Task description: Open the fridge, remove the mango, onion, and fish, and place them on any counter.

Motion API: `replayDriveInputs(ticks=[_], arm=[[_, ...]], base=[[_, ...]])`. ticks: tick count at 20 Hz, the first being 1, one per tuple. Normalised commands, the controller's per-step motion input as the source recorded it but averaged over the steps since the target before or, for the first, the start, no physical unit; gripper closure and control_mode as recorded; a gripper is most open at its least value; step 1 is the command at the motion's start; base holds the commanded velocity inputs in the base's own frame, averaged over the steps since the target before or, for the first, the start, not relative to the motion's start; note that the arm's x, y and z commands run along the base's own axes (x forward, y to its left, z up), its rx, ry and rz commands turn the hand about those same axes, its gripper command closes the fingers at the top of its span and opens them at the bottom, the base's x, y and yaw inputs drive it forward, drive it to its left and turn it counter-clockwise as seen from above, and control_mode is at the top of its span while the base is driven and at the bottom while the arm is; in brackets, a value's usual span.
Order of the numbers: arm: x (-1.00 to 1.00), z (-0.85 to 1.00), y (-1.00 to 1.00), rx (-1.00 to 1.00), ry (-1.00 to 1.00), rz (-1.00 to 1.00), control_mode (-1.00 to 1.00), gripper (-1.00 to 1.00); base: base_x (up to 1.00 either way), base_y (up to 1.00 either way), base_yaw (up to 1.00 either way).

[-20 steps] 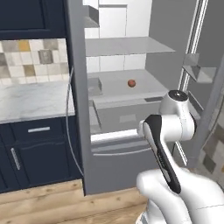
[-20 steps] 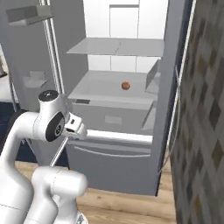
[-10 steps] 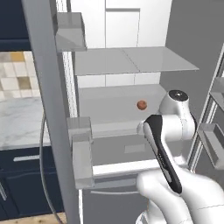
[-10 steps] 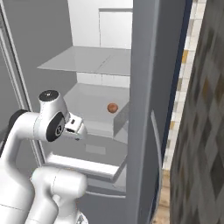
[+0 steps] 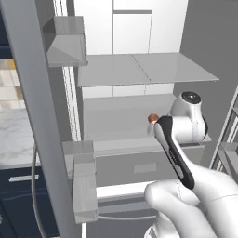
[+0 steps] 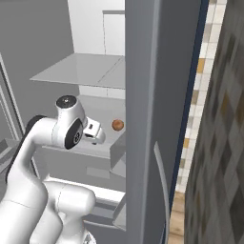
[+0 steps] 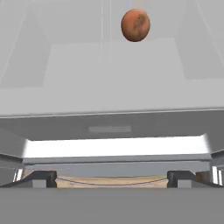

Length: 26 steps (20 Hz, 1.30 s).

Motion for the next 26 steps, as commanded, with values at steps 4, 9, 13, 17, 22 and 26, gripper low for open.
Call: replayDriveInputs(ticks=[4,9,13,17,22,26], arm=[[0.98,0.01,-0.24,0.0,-0.04,-0.01,-1.0,-1.0],[1.0,0.0,-0.04,0.0,0.1,-0.07,-1.0,-1.0],[1.0,0.0,-0.1,0.0,0.16,-0.07,-1.0,-1.0],[0.71,-0.14,-0.16,-0.01,0.02,-0.01,-1.0,-1.0],[0.47,-0.39,-0.25,-0.06,0.0,0.0,-1.0,-1.0],[0.41,-0.42,-0.15,-0.06,0.0,0.0,-1.0,-1.0]], base=[[0.0,0.0,0.0],[0.0,0.0,0.0],[0.0,0.0,0.0],[0.0,0.0,0.0],[0.0,0.0,0.0],[0.0,0.0,0.0]])
